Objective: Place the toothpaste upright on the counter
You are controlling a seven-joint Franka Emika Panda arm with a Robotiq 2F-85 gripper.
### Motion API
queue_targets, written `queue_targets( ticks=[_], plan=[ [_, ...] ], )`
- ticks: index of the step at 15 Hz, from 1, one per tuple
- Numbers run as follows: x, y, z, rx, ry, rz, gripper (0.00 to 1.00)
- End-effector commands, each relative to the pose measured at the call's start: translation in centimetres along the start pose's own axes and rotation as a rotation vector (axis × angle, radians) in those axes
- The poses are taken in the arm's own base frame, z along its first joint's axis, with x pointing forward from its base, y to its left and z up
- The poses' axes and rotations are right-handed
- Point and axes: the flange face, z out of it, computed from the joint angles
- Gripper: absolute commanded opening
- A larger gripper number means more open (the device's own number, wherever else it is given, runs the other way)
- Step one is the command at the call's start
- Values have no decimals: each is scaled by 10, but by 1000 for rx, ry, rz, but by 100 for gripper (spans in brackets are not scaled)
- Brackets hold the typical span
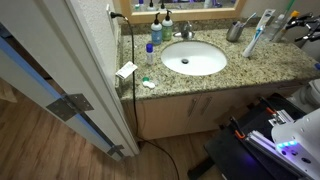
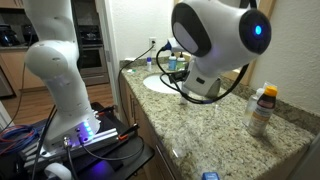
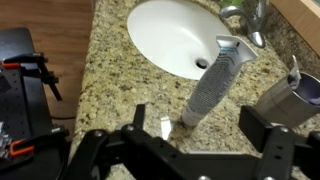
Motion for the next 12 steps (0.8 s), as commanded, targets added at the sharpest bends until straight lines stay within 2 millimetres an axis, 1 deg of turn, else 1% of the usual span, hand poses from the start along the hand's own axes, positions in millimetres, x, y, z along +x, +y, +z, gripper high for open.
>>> queue_targets(
  ticks=[1, 3, 5, 7, 9, 10, 11, 12],
  plan=[
    [-53, 7, -49, 71, 154, -123, 100],
    [-89, 5, -71, 102, 230, -220, 100],
    [-133, 10, -87, 86, 303, -336, 100],
    [-181, 20, -93, 19, 407, -417, 100],
    [-229, 40, -94, -41, 485, -494, 100],
    [-199, 13, -100, -20, 420, -443, 100],
    [-217, 18, -102, -9, 439, -464, 100],
    [-223, 20, -104, 0, 441, -471, 100]
  ],
)
